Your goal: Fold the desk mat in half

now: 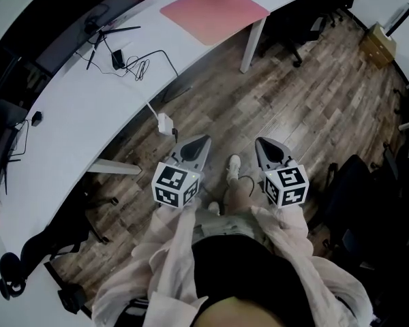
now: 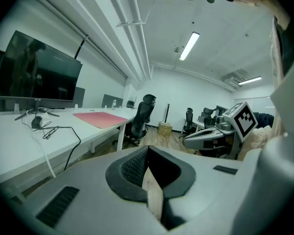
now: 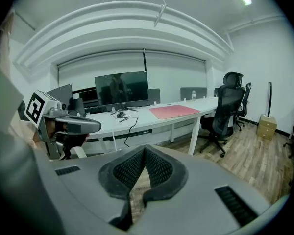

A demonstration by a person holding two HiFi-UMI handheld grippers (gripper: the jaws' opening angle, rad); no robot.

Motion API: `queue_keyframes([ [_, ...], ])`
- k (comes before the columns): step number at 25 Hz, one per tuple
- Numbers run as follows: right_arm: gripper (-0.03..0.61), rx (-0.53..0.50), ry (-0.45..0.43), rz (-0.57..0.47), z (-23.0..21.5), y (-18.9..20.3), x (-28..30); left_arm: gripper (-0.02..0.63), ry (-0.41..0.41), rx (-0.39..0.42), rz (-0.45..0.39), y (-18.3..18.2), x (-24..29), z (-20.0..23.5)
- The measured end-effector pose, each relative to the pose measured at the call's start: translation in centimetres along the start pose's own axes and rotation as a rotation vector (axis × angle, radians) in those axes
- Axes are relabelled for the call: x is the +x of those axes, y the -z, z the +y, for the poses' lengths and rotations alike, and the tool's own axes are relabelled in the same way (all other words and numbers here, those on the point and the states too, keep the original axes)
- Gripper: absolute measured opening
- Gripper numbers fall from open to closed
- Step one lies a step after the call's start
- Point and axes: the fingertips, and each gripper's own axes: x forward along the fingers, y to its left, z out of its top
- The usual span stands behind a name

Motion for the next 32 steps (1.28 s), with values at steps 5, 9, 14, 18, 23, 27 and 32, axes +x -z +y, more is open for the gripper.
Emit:
queue_keyframes([
  [5, 0.014, -0.013, -0.018, -0.005, -4.4, -2.7, 4.1, 0.026, -0.013, 0.012, 0.005, -2.5, 5.1, 2.8],
  [9, 0.014, -0.016, -0.046, 0.011, -8.2, -4.3, 6.7, 0.026, -0.039, 0.006, 0.013, -4.5, 9.3, 4.3],
  [14, 0.014, -0.048, -0.084, 0.021, -12.5, -7.3, 11.2, 0.026, -0.079, -0.012, 0.012, -7.0, 14.2, 7.0],
  [18, 0.014, -0.09, -0.131, 0.041, -15.4, -8.9, 14.6, 0.026, -0.111, -0.03, 0.021, -8.3, 17.8, 9.1],
  [23, 0.014, -0.147, -0.194, 0.059, -18.8, -10.4, 18.6, 0.026, -0.153, -0.036, 0.023, -9.8, 22.0, 10.9],
  [27, 0.014, -0.233, -0.238, 0.06, -19.8, -11.5, 21.4, 0.026, -0.176, -0.038, 0.031, -10.1, 23.7, 12.0],
  [32, 0.014, -0.325, -0.264, 0.041, -19.9, -12.7, 23.6, 0.026, -0.165, -0.04, 0.042, -9.9, 24.7, 12.3],
])
